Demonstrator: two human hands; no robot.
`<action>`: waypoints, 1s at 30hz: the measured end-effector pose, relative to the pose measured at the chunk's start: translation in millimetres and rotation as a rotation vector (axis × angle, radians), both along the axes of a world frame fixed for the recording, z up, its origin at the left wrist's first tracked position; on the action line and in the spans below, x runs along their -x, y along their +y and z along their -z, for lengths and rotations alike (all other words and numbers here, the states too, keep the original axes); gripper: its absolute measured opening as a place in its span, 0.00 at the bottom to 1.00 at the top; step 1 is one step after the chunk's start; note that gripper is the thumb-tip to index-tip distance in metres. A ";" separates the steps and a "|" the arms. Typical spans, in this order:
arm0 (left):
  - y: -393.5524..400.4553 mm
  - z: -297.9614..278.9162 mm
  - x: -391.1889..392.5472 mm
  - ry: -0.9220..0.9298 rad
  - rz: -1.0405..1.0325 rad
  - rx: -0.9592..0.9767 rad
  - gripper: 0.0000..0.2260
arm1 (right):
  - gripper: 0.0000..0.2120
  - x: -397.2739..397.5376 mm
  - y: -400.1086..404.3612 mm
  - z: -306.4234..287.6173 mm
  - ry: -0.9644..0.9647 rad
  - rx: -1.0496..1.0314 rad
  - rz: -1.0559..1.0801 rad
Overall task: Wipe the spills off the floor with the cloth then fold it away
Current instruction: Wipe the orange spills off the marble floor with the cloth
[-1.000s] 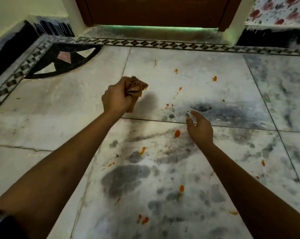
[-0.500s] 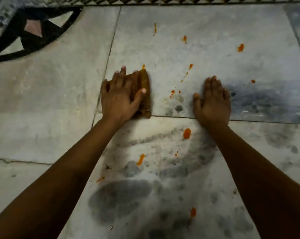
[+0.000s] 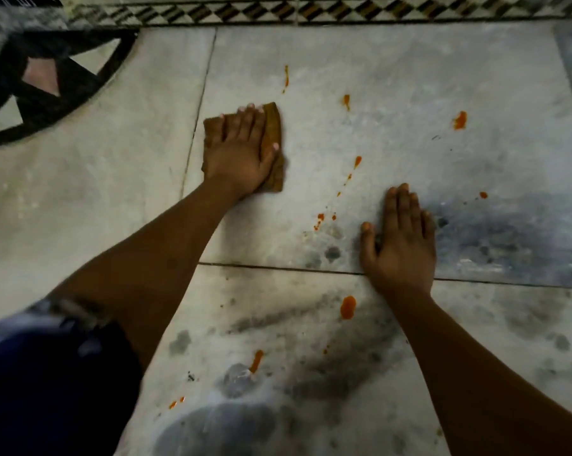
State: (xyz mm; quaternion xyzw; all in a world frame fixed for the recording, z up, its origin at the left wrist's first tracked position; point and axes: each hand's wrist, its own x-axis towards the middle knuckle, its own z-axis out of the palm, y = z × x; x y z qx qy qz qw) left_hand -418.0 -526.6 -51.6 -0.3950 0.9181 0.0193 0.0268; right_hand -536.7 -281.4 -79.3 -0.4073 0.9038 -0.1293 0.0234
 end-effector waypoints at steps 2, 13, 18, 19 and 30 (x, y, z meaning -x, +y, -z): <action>29.9 -0.2 -21.0 0.048 0.145 -0.025 0.31 | 0.34 -0.1 -1.4 -2.2 -0.010 -0.004 0.011; 14.1 0.6 22.5 0.022 0.133 -0.087 0.31 | 0.33 -0.7 -0.8 -2.2 -0.028 0.017 0.022; 49.6 -2.1 85.3 -0.013 0.408 -0.051 0.32 | 0.32 -0.7 -0.5 -1.7 -0.016 0.027 0.023; 63.2 -1.0 77.7 -0.013 0.497 -0.036 0.32 | 0.32 -0.3 -0.3 -2.4 -0.019 0.032 0.022; 78.0 3.4 73.8 -0.019 0.284 -0.036 0.27 | 0.31 -0.2 0.4 -1.9 -0.036 0.030 0.002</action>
